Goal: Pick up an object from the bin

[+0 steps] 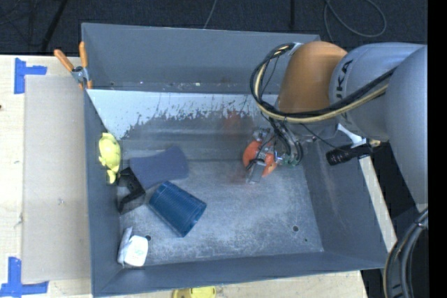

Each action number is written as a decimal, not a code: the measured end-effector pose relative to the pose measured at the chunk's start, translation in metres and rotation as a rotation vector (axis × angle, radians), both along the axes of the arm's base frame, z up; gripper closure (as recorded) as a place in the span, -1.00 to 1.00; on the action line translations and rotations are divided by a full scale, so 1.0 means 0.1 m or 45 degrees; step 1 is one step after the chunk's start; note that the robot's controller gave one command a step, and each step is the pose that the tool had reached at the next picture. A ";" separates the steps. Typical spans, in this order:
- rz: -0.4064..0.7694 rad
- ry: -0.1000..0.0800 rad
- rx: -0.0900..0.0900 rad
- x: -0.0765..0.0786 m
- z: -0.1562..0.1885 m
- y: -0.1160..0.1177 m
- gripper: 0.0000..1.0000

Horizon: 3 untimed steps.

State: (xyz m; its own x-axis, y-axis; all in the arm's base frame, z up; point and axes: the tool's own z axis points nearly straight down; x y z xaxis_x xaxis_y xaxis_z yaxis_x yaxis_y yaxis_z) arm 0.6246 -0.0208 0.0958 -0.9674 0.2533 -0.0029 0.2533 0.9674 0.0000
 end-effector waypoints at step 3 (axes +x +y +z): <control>0.012 -0.002 0.000 0.01 0.34 0.01 1.00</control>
Offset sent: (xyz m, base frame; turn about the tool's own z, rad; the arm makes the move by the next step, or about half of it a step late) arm -0.0001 0.0001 0.0062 0.0000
